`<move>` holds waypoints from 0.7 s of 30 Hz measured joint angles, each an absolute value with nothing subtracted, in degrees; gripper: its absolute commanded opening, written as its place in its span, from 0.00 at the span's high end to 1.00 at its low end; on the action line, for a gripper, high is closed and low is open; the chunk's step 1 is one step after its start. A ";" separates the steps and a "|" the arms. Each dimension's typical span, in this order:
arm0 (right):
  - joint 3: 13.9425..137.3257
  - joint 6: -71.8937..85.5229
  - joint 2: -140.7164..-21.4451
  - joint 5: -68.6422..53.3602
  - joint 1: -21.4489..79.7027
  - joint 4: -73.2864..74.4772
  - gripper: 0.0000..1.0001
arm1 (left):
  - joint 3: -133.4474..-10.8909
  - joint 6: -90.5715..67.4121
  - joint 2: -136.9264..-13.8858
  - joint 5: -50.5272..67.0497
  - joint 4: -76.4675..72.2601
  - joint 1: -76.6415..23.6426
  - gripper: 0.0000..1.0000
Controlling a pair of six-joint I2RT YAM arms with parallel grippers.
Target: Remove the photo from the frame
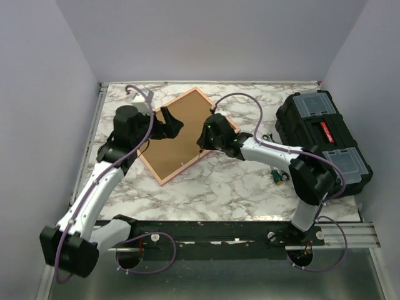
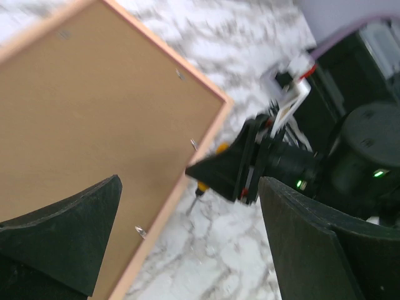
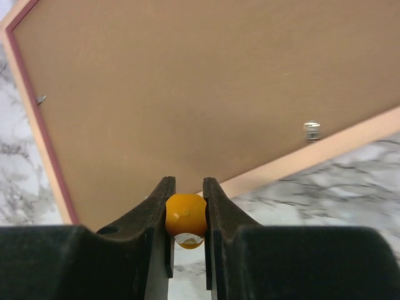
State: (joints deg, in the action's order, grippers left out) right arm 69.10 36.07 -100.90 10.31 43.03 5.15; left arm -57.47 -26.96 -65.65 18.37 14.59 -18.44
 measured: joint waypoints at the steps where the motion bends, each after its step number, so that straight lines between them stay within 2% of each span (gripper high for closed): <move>1: 69.71 36.64 -102.15 9.87 44.14 4.62 0.99 | -56.60 -26.79 -62.43 16.23 13.34 -17.56 0.04; 5: 74.30 38.22 -107.90 7.86 47.77 3.03 0.99 | -52.90 -26.06 -51.51 7.05 10.70 -15.53 0.04; 9: 78.52 39.07 -112.33 6.59 50.50 1.50 1.00 | -50.26 -25.61 -46.06 -0.67 9.69 -15.49 0.04; 14: 83.61 39.66 -116.36 5.39 52.36 1.19 0.99 | -49.95 -25.23 -45.80 -5.39 9.43 -15.49 0.04; 21: 89.19 39.59 -121.27 5.06 53.60 1.50 1.00 | -49.95 -25.12 -46.48 -6.07 9.41 -15.42 0.04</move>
State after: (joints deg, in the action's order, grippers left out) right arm 89.19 39.59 -121.27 5.06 53.60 1.50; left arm -49.95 -25.12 -46.48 -6.07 9.41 -15.42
